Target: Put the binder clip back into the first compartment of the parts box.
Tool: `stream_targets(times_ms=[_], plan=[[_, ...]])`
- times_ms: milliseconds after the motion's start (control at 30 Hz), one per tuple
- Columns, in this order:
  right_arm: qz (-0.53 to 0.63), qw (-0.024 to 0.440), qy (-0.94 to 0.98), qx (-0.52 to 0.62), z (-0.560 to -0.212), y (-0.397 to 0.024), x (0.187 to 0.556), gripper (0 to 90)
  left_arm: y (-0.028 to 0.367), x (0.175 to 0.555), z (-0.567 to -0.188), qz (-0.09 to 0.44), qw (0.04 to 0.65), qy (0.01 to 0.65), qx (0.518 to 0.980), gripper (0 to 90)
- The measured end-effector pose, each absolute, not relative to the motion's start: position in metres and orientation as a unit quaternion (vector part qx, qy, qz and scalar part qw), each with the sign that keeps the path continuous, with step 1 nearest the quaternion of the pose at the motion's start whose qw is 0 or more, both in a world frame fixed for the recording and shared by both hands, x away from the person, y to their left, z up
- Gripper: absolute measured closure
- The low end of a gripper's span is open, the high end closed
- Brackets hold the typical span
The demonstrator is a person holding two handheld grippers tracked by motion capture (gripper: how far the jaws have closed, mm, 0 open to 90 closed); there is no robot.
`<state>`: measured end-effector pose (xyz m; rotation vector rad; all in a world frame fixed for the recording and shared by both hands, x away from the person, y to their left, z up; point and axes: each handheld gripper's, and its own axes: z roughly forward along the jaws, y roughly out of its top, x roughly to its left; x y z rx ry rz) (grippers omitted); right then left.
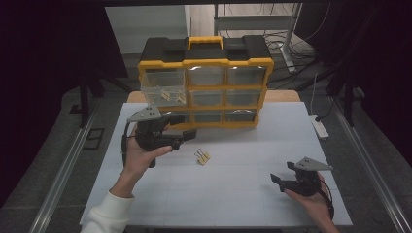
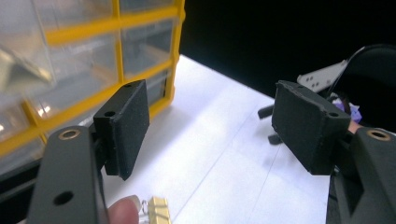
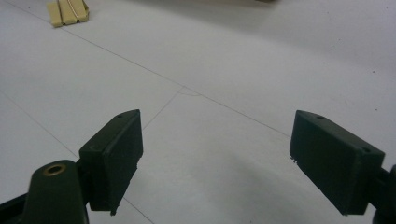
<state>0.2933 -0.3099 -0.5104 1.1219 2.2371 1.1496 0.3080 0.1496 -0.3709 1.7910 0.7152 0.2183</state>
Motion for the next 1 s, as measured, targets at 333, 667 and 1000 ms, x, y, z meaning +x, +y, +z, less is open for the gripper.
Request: stream_targets(times_ms=[333, 667, 1000], plan=[[0.409, 0.193, 0.797, 0.4, -0.511, -0.31, 0.293, 17.5, 0.133, 0.324, -0.401, 0.07, 0.528, 0.318, 0.784, 28.3], [0.409, 0.192, 0.797, 0.4, -0.511, -0.309, 0.294, 17.4, 0.124, 0.344, -0.435, 0.062, 0.47, 0.355, 0.805, 26.6], [0.409, 0.191, 0.798, 0.4, -0.511, -0.31, 0.294, 17.3, 0.117, 0.365, -0.467, 0.029, 0.437, 0.386, 0.812, 24.9]])
